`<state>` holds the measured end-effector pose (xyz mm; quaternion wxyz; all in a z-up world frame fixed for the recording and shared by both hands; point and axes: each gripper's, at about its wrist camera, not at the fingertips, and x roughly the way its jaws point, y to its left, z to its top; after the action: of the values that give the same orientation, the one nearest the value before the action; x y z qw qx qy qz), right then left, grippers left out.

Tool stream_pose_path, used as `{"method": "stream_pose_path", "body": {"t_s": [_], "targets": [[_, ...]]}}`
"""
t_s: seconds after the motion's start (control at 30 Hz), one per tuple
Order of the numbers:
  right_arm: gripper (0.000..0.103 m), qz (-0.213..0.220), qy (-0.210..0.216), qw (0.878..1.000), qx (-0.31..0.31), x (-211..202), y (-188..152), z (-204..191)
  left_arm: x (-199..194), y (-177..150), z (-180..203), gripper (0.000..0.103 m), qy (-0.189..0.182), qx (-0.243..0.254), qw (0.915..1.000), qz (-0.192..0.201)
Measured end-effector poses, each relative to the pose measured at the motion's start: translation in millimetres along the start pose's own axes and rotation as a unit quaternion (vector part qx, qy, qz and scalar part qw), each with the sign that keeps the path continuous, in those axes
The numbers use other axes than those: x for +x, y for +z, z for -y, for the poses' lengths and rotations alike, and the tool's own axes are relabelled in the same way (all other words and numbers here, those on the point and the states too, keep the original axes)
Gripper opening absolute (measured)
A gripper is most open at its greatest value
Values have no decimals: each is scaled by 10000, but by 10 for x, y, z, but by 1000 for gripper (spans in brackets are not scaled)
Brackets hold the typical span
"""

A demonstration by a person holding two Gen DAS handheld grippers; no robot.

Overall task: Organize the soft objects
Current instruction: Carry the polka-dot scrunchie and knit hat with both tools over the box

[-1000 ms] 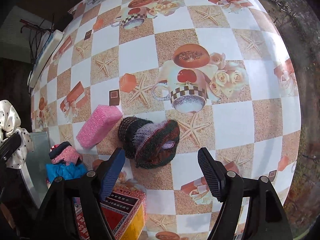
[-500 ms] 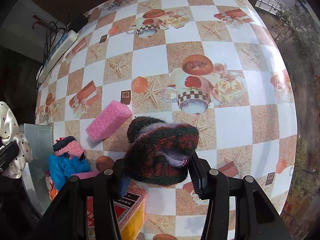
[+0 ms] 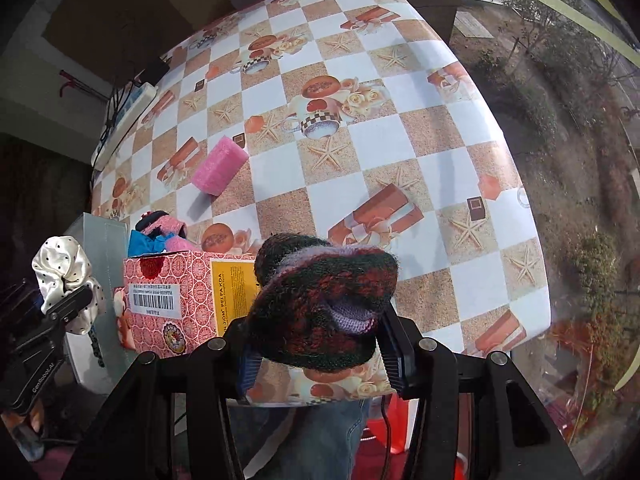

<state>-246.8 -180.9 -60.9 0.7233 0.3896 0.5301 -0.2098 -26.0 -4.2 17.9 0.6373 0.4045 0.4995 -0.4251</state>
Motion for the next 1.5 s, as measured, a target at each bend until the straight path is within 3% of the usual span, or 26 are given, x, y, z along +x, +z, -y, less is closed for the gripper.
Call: {"method": "stream_pose_path", "body": {"t_s": [0.17,0.33,0.7,1.13,1.5], "targets": [[52,-39,84,9997,-229,-159,-326,-298,-64,-168,-178,23,-37,-305,9995,111],[52,24,267,9956,-903,-267,-529,-833,-157,-284,-451,23,-30,-697,9970,324],[52,68,412,9683,-2464,-243,-586,-1976,-214,-723,-939,23,119,-1362,9898,407],[52,-256,467,9290,-3662,-10,-565,-2963,-173,-1330,-1514,23,267,-2497,9675,287],[52,-412,499,9102,-4091,153,-515,-3490,-25,-1653,-1743,23,372,-3093,9502,-9]]}}
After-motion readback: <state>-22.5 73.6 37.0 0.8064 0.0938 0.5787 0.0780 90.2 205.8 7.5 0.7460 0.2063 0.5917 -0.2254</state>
